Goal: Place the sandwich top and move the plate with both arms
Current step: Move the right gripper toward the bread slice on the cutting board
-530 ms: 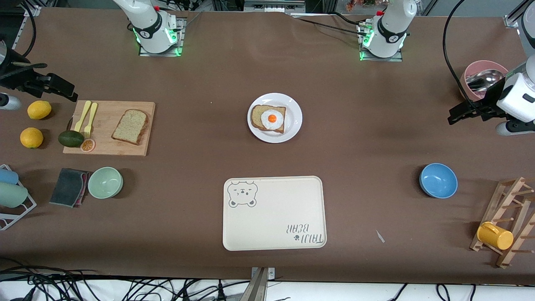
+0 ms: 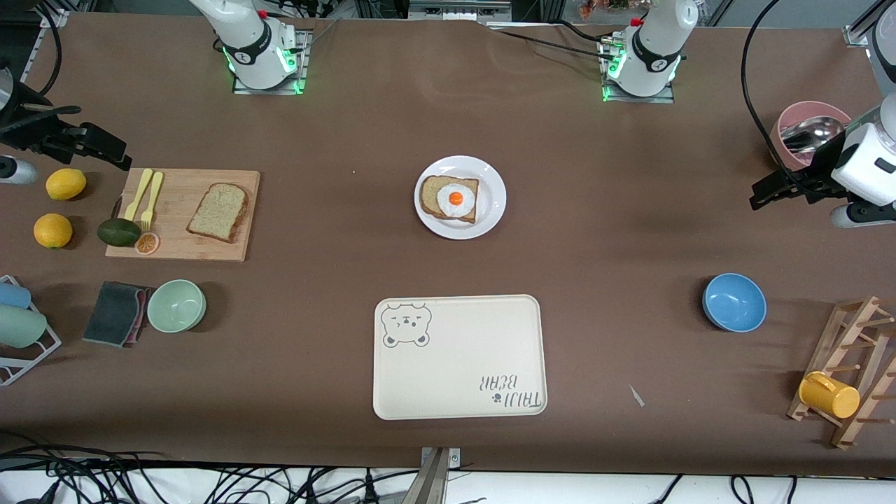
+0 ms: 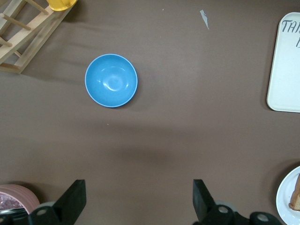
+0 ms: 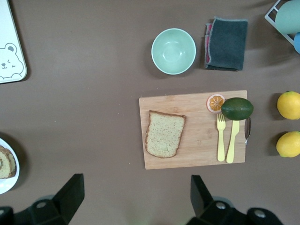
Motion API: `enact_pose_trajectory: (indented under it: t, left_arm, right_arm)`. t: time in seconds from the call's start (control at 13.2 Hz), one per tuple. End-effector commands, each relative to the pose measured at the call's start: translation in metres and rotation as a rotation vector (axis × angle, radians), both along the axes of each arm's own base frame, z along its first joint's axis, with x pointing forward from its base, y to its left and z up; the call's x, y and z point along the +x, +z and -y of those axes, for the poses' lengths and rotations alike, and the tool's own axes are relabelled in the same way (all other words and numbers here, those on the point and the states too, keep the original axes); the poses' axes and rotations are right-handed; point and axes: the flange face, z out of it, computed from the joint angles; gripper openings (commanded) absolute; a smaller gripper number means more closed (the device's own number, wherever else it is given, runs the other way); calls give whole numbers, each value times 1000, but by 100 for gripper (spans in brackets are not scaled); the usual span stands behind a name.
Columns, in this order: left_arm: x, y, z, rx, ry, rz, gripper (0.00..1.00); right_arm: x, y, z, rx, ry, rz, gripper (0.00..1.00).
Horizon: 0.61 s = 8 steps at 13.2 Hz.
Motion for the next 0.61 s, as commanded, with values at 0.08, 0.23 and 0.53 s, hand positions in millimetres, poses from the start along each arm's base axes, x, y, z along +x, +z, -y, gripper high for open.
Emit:
enact_pose_trajectory:
  t: [0.08,0.23,0.53]
  left_arm:
    - [2,1,1,-8,-4,18,100]
    - [2,2,0,-8,-3,19,100]
    - [2,-1,0,-9,-6,15,100]
  right_arm:
    - [6,-3,-14,-13,16,29,100]
    - [6,-3,-16,-13,21,29,100]
    - [8,-4,-17,-11,36,28,100]
